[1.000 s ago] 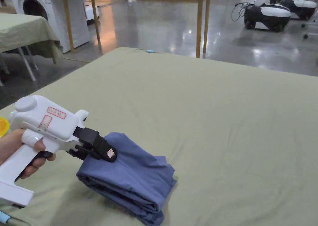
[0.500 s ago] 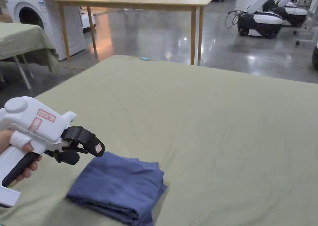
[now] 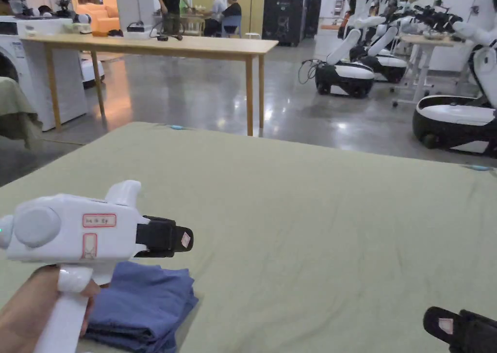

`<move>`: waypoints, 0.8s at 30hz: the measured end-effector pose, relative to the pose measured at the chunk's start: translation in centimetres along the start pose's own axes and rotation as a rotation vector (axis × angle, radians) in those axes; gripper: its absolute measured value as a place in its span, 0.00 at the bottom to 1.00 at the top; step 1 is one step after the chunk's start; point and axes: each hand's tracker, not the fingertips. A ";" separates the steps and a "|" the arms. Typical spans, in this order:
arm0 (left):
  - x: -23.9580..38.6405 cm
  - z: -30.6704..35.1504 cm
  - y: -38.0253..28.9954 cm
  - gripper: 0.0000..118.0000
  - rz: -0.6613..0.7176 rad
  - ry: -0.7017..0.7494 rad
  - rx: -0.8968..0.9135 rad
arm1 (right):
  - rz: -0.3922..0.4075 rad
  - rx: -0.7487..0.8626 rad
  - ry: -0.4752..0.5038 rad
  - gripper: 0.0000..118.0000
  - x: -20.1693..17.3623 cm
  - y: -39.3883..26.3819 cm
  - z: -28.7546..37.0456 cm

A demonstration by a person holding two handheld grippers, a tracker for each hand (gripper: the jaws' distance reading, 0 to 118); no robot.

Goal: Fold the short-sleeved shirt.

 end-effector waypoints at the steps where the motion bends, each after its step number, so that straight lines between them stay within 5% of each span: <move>1: 2.8 -0.5 -0.9 0.05 -0.046 0.047 0.059 | 0.078 0.042 -0.077 0.01 -1.0 0.1 0.2; 5: 12.4 -2.2 -4.9 0.05 -0.244 0.197 0.305 | 0.346 0.198 -0.430 0.01 -4.2 -0.3 0.4; 12: 19.8 -7.1 -6.5 0.05 -0.425 0.319 0.440 | 0.530 0.357 -0.631 0.01 -6.9 -0.1 -0.1; 24: 20.0 -5.4 -5.1 0.05 -0.371 0.336 0.468 | 0.487 0.435 -0.608 0.01 -7.4 1.1 1.8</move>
